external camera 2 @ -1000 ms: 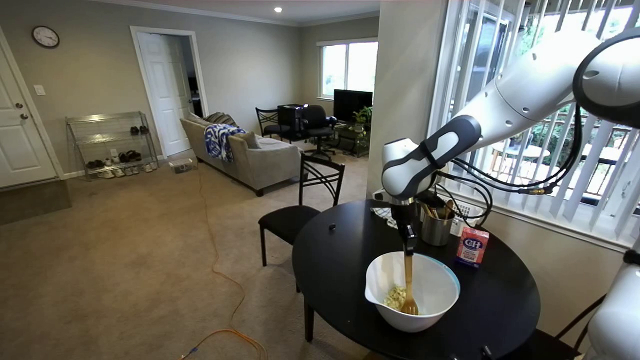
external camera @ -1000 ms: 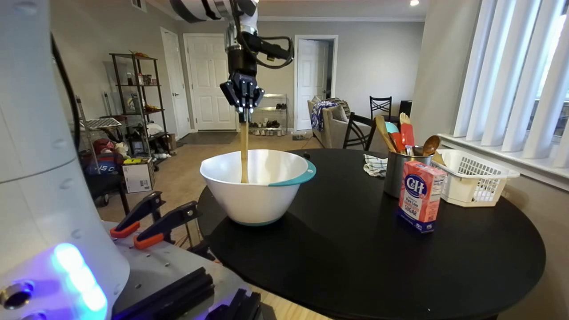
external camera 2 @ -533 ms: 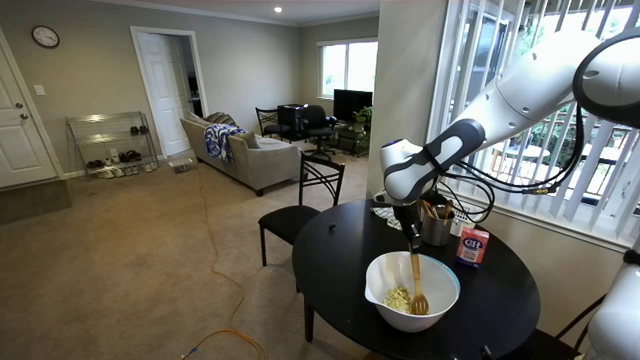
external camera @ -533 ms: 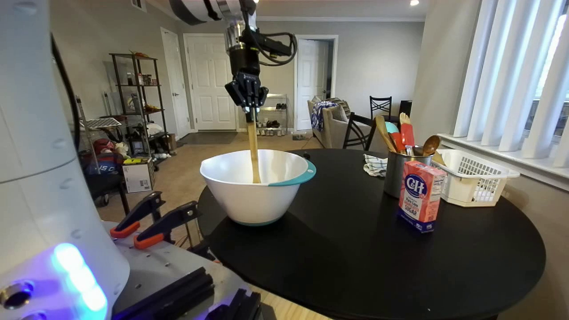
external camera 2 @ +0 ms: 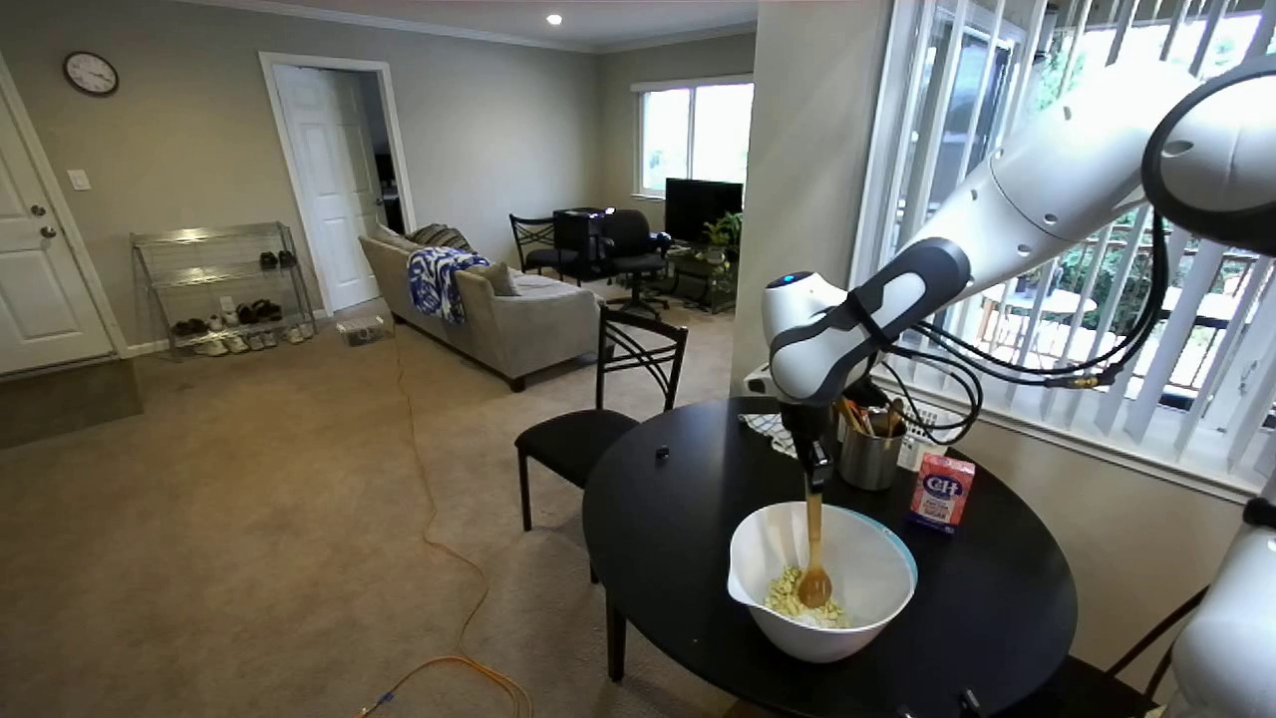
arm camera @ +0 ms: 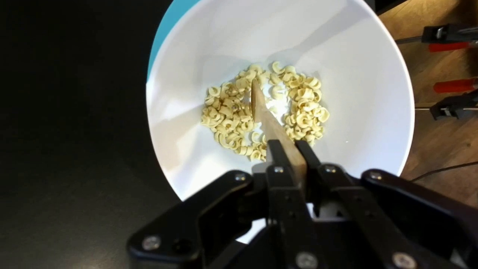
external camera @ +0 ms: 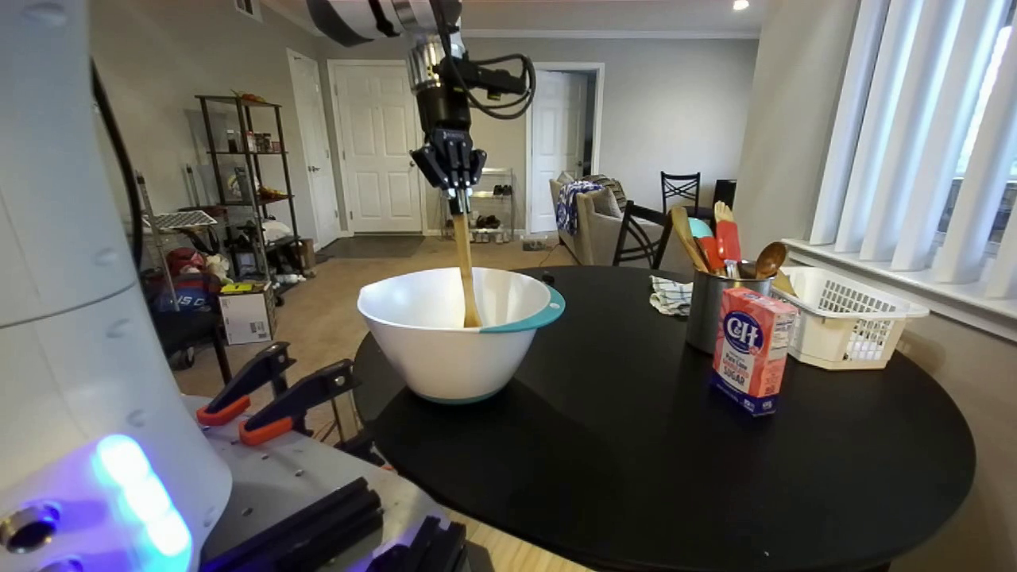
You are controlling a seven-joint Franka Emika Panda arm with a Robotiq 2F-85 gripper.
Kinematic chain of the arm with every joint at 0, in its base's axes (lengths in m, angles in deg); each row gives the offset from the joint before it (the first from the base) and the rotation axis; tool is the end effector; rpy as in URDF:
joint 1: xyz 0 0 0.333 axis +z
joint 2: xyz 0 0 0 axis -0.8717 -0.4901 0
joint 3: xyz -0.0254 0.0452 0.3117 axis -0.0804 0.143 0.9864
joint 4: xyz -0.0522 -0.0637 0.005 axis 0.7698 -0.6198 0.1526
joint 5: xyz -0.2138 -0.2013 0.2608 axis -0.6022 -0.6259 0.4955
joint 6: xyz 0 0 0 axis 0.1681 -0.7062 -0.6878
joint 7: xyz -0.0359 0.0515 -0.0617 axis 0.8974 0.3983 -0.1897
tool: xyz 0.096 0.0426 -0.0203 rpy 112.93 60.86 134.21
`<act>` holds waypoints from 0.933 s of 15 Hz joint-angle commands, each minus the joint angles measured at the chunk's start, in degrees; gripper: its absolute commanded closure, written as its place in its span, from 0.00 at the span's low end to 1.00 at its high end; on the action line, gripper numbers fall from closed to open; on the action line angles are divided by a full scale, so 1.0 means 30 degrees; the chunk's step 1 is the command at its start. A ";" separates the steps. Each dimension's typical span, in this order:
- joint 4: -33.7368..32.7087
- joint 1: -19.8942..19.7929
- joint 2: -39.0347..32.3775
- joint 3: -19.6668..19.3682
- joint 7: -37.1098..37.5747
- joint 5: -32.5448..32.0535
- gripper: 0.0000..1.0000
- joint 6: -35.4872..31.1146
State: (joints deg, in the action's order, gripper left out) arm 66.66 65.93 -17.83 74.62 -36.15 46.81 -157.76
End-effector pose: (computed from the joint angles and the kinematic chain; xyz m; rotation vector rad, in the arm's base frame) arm 0.5070 0.0958 0.2830 2.3748 1.8503 -0.3046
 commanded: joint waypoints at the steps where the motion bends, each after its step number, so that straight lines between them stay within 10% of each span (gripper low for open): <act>1: 0.0924 -0.0044 0.0790 -0.0086 0.0951 -0.0798 0.97 -0.1445; 14: 0.0904 -0.0660 0.0661 0.0420 -0.2781 0.5497 0.97 -0.1222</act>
State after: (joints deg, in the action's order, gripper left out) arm 67.84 65.65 -17.71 74.67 -39.32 57.48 -161.68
